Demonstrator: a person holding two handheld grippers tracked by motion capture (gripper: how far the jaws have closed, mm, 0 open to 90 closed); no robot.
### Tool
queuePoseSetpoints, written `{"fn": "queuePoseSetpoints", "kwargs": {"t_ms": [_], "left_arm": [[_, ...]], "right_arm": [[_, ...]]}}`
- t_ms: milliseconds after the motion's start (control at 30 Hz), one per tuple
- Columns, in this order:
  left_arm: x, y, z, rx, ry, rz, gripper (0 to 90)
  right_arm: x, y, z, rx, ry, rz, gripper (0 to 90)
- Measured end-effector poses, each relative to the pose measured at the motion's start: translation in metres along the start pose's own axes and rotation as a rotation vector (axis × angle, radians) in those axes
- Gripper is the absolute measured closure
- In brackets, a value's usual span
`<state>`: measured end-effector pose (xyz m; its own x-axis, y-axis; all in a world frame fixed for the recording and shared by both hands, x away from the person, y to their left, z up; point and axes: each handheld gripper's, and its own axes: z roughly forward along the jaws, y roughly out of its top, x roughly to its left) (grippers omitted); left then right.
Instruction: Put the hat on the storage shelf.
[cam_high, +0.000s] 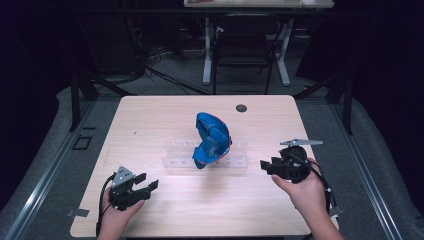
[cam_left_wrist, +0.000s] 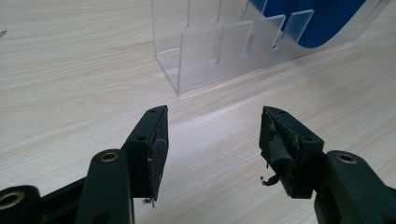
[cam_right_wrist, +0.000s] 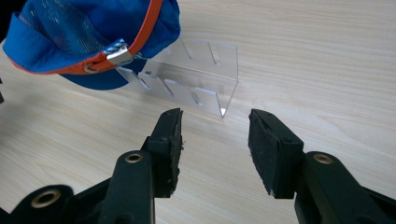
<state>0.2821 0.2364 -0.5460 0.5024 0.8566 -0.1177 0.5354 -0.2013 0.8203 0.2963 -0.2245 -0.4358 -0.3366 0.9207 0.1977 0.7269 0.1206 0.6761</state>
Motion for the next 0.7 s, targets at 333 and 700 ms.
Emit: {"fn": "queuePoseSetpoints", "kwargs": {"t_ms": [333,700], "left_arm": [[0.006,-0.005,0.000,-0.001,0.015,-0.019,43.2],[0.007,-0.007,0.002,0.014,0.024,-0.008,43.2]], "right_arm": [[0.002,-0.035,0.010,-0.027,-0.039,-0.025,53.2],[-0.010,-0.072,0.029,-0.099,-0.049,-0.009,53.7]]}}
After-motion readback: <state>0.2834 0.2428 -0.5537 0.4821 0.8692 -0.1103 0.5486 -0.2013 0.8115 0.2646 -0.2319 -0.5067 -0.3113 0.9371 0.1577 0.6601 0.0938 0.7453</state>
